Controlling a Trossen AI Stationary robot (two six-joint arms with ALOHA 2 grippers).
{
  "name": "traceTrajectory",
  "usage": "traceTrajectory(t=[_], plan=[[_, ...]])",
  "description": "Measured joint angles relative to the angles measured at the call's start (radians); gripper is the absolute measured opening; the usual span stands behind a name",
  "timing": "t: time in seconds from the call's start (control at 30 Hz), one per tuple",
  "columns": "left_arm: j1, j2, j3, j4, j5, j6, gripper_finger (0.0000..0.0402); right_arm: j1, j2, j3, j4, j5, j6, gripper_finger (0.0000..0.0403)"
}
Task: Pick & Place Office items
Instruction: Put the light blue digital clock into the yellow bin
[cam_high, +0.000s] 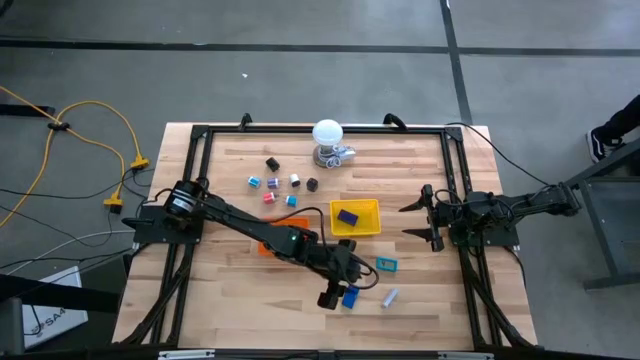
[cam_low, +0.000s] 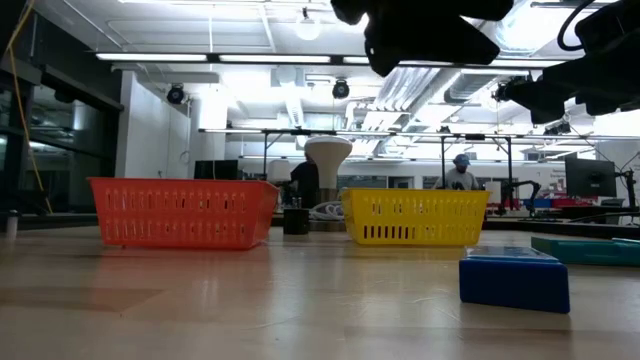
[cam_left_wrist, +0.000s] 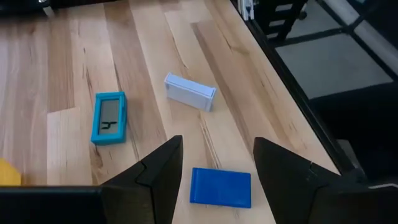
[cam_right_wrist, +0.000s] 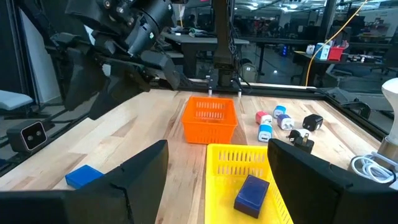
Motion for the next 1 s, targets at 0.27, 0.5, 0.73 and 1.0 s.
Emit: traceTrajectory(t=[0.27,0.5,0.73,1.0], plan=[[-0.005,0.000,0.000,0.002,-0.006,-0.117,0.0190,0.000,0.000,0.000,0.011,-0.071,0.091,0.0263],[-0.012,0.005,0.000,0.001,-0.045,-0.196,0.0190,0.000,0.000,0.000,0.015,-0.105,0.195,0.0263],[-0.006,0.005,0.000,0.001,-0.059,-0.250,0.0190,0.000,0.000,0.000,0.013,-0.072,0.220,0.0263],[-0.030,-0.001,0.000,0.028,-0.083,-0.247,0.0190,0.000,0.000,0.000,0.013,-0.077,0.266,0.0263]])
